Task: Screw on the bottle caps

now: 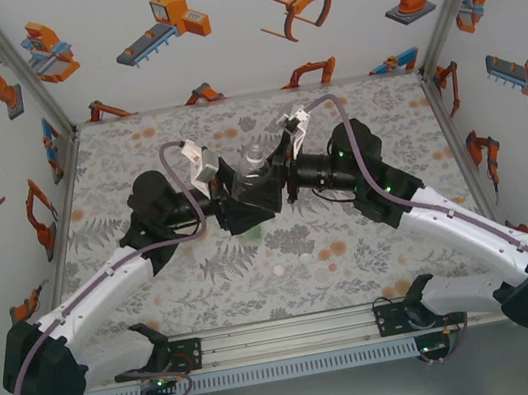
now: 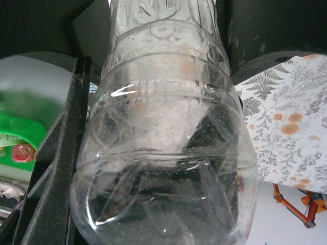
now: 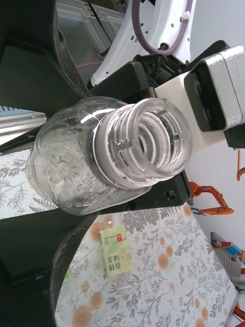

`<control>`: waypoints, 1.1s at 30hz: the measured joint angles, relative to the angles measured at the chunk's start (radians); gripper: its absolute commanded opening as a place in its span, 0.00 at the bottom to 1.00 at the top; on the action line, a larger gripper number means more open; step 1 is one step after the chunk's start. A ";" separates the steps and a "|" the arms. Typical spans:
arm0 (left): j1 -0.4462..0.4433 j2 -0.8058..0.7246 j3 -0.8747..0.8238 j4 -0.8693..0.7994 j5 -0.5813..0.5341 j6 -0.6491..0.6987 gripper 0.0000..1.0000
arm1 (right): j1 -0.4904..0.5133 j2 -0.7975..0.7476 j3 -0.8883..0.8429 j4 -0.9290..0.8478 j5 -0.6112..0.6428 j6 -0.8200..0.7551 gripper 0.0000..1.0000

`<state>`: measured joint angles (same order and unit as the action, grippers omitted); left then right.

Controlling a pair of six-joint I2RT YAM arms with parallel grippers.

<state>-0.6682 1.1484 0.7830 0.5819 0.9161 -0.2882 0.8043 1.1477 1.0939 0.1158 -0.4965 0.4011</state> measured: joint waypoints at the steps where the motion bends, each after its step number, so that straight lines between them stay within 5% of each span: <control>1: 0.000 -0.003 0.000 -0.003 0.000 0.001 0.49 | 0.002 0.000 0.002 -0.001 0.001 0.000 0.27; 5: -0.001 -0.019 0.000 -0.034 -0.001 0.012 0.45 | 0.011 -0.004 0.008 -0.023 0.013 -0.003 0.58; 8: -0.006 -0.042 0.000 -0.081 -0.018 0.040 0.42 | 0.017 -0.014 0.016 -0.058 0.026 -0.018 0.69; 15: -0.003 -0.068 0.050 -0.268 -0.159 0.173 0.40 | 0.016 -0.092 0.059 -0.222 0.126 -0.115 0.72; 20: 0.016 -0.050 0.118 -0.409 -0.257 0.287 0.30 | 0.016 -0.124 0.053 -0.300 0.215 -0.220 0.72; 33: 0.020 0.003 0.355 -0.831 -0.405 0.489 0.24 | 0.016 -0.334 -0.328 -0.388 0.550 -0.311 0.73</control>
<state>-0.6483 1.1511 1.1381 -0.2489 0.5114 0.2012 0.8204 0.8139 0.7658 -0.2718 0.0532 0.0898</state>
